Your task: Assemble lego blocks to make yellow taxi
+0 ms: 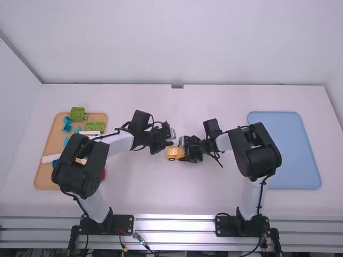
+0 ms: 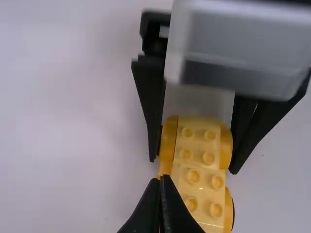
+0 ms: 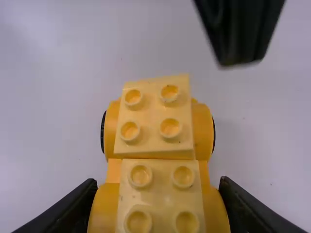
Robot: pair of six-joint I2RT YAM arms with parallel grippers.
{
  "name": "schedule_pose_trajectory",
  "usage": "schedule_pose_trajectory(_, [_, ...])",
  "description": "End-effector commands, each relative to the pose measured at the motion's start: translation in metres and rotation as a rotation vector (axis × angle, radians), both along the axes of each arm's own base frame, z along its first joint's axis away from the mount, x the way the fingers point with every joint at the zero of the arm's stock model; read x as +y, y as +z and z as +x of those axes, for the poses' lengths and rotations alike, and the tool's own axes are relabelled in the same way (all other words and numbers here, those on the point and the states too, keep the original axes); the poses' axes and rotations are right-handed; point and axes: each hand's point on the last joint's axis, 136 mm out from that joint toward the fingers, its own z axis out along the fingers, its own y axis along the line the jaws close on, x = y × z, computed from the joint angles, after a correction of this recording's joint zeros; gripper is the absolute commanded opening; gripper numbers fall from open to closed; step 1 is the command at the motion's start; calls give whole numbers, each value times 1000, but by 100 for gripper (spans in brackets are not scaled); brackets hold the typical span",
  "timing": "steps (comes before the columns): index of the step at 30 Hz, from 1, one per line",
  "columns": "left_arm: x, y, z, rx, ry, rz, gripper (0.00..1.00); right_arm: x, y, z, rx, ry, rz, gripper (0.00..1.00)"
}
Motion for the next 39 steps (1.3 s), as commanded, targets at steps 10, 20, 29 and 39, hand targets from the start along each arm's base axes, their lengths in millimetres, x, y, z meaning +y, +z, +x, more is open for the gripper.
schedule_pose_trajectory(10, [2,-28,-13,112,6,2,2,1,-1,1,11,1,6,63])
schedule_pose_trajectory(20, [-5,-15,9,54,57,-33,2,1,-1,0,14,2,8,63])
schedule_pose_trajectory(29, [-9,-11,1,86,22,-62,2,1,-1,1,18,-1,9,63])
schedule_pose_trajectory(39, [-14,-7,-20,93,-99,-104,2,1,-1,0,18,0,9,63])
